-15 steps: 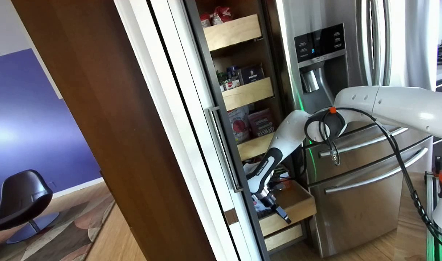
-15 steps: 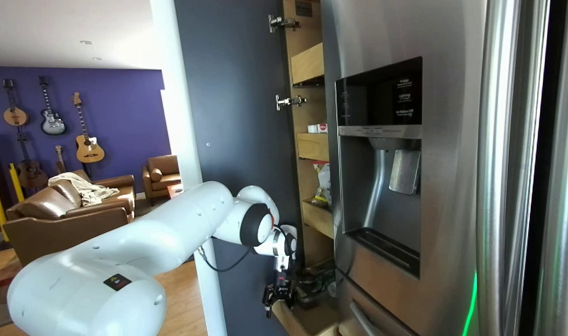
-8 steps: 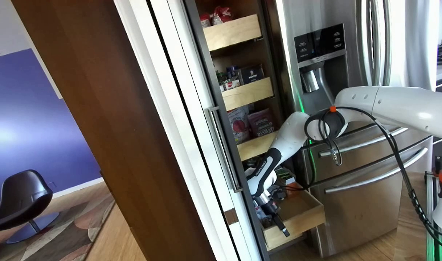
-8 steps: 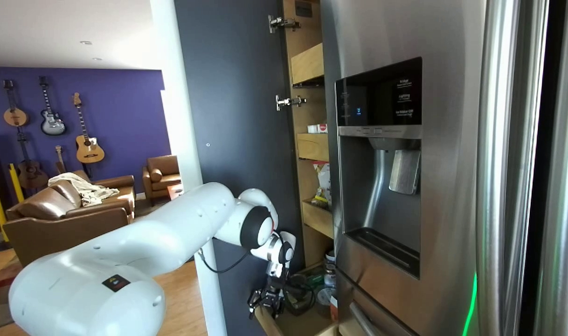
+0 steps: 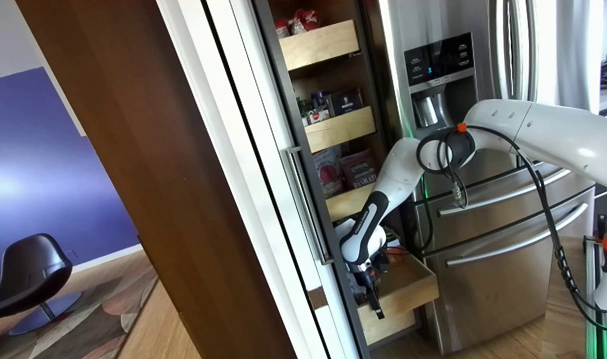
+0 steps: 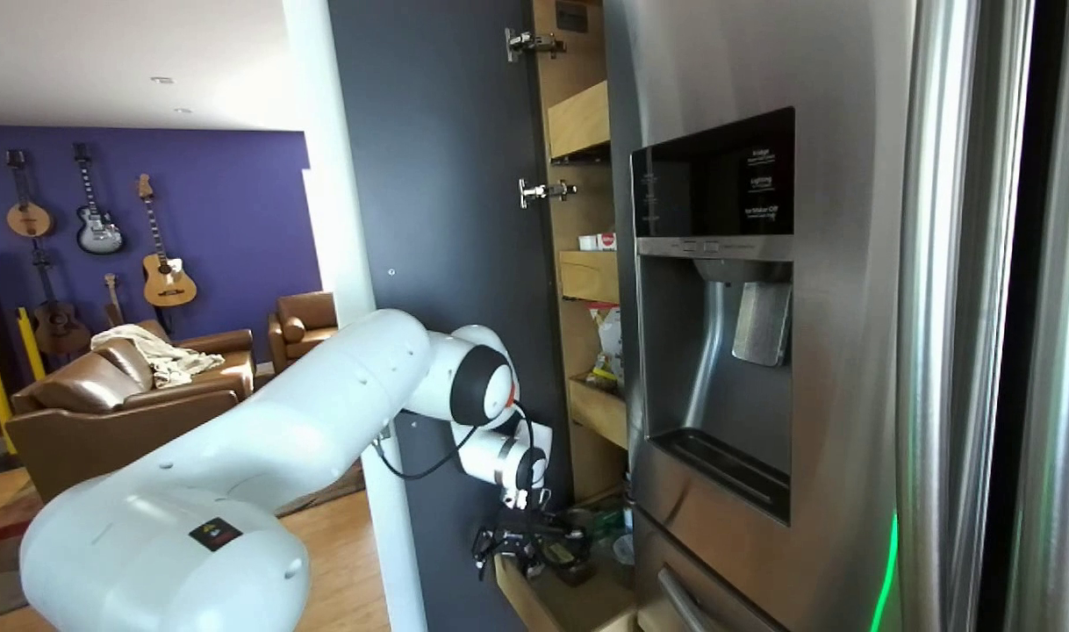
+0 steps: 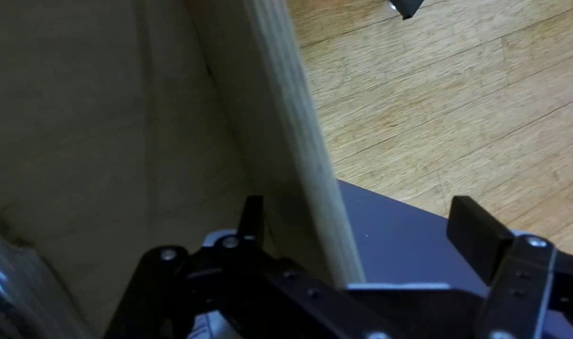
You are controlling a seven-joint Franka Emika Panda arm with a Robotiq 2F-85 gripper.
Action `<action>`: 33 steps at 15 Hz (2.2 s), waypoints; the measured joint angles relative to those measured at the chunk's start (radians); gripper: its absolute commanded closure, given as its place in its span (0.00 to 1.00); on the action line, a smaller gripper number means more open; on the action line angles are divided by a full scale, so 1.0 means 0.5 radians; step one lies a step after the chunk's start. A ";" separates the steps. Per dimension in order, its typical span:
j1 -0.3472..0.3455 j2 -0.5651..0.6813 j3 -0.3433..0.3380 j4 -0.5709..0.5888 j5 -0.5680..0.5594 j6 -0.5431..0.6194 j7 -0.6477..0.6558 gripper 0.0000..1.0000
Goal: Pull out the second drawer from the bottom
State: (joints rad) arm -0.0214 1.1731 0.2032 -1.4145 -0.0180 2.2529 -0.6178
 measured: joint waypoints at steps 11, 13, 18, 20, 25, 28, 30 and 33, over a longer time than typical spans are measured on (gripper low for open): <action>-0.285 -0.739 -0.049 -0.991 0.159 0.574 0.287 0.00; -0.376 -0.848 -0.044 -1.129 0.249 0.688 0.320 0.00; -0.414 -0.973 -0.057 -1.344 0.317 0.974 0.506 0.00; -0.409 -0.985 -0.057 -1.365 0.317 0.988 0.521 0.00; -0.348 -0.929 -0.065 -1.293 0.367 0.945 0.852 0.00; -0.232 -0.853 -0.108 -1.228 0.424 0.954 1.183 0.00; -0.161 -0.797 -0.142 -1.188 0.475 0.995 1.380 0.00; -0.086 -0.705 -0.201 -1.131 0.555 1.129 1.625 0.00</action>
State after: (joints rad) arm -0.0644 0.8207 0.1026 -1.9802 0.2594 2.8176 0.1949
